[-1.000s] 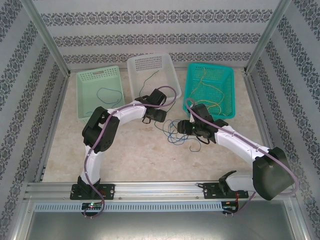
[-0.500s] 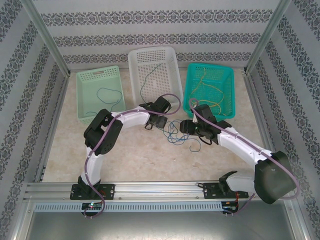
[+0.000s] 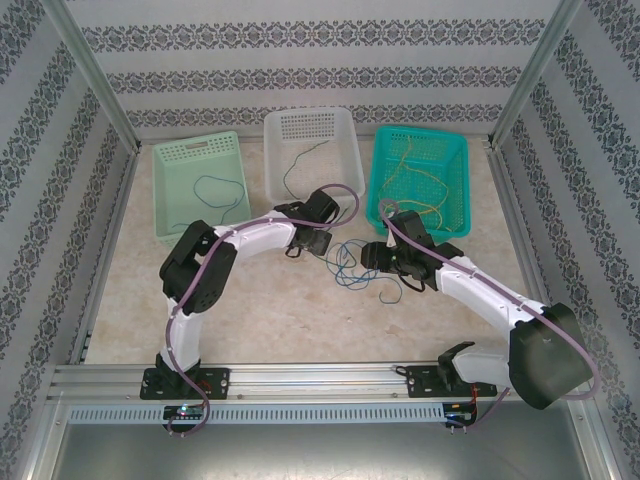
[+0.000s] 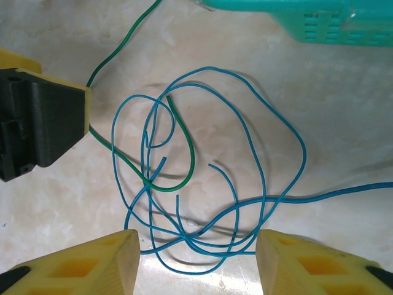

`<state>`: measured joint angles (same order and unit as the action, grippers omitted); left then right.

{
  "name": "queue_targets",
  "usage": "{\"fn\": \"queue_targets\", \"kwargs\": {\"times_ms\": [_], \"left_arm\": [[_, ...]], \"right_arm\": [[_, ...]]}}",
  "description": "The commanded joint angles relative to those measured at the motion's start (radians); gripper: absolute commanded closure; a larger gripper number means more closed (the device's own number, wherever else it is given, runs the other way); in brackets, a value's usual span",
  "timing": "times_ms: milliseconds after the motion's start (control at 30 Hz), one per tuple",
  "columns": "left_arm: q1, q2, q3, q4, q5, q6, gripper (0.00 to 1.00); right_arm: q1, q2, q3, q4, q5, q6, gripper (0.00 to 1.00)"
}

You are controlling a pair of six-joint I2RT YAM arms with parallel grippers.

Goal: Untangle the cables

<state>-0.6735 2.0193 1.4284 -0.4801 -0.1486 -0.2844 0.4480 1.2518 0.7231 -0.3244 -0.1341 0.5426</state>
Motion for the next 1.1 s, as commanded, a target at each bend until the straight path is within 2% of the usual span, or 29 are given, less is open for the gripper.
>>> {"fn": "queue_targets", "kwargs": {"times_ms": [0, 233, 367, 900, 1033, 1067], "left_arm": [[-0.006, -0.07, -0.008, -0.052, -0.046, -0.026, 0.29], [-0.006, -0.191, -0.065, 0.03, -0.061, -0.061, 0.26], [-0.007, -0.262, -0.135, 0.058, -0.081, -0.07, 0.24], [-0.005, -0.403, -0.291, 0.09, -0.096, -0.093, 0.21], [-0.005, -0.416, -0.305, 0.092, -0.104, -0.088, 0.2], [-0.005, -0.422, -0.309, 0.092, -0.107, -0.089, 0.2]], "right_arm": [[0.015, 0.032, 0.001, -0.009, 0.039, 0.002, 0.51], [0.083, 0.167, 0.063, 0.01, 0.066, 0.057, 0.58], [0.112, 0.261, 0.118, 0.003, 0.092, 0.093, 0.59], [0.116, 0.488, 0.246, -0.057, 0.096, 0.168, 0.63], [0.122, 0.532, 0.275, -0.086, 0.086, 0.17, 0.78], [0.125, 0.529, 0.269, -0.088, 0.092, 0.172, 0.79]]}}
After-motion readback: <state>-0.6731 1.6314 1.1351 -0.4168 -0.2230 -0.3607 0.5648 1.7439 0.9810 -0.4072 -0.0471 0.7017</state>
